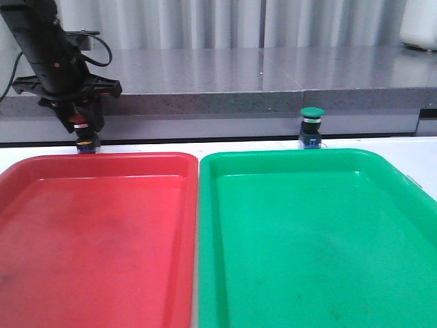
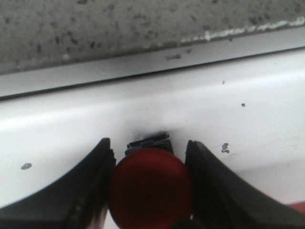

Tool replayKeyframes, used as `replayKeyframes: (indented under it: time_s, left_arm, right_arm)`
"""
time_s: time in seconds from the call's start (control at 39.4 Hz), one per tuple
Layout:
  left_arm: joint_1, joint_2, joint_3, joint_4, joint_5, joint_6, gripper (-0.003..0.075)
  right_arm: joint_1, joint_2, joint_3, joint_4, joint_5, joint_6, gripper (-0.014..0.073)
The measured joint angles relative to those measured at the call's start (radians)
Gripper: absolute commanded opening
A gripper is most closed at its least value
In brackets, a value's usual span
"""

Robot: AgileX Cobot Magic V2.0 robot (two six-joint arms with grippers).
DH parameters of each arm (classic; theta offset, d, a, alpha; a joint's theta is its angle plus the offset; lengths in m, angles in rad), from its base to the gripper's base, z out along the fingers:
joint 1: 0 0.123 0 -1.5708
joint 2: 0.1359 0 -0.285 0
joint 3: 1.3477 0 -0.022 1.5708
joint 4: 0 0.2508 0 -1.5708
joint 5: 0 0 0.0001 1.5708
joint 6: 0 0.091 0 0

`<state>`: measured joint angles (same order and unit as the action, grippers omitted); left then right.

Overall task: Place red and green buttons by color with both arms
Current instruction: 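Close the left gripper on the red button and lift it, then carry the red button forward and lower it into the red tray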

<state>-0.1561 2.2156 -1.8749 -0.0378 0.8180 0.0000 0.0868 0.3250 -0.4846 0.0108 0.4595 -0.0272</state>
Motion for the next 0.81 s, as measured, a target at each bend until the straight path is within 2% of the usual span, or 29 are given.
replayKeyframes:
  time_s: [0.08,0.25,0.48,0.61,0.81]
  left_arm:
    - [0.0,0.0,-0.002,0.0,0.008,0.0,0.0003]
    - [0.0,-0.018,-0.02,0.0,0.055,0.0,0.0001]
    - [0.0,-0.172,-0.008,-0.004,0.072,0.0,0.0001]
    - [-0.015,-0.289,0.077,-0.008,0.064,-0.005,0.0001]
    - [-0.069,-0.48,0.377,-0.011,-0.013,-0.014,0.0001]
  right_arm:
    - [0.0,0.0,0.0,0.0,0.0,0.0,0.0587]
    - [0.0,0.0,0.0,0.0,0.0,0.0,0.0587]
    - [0.0,0.0,0.0,0.0,0.0,0.0,0.0587]
    - [0.0,0.0,0.0,0.0,0.0,0.0,0.0587]
    - [0.0,0.0,0.0,0.0,0.0,0.0,0.0587]
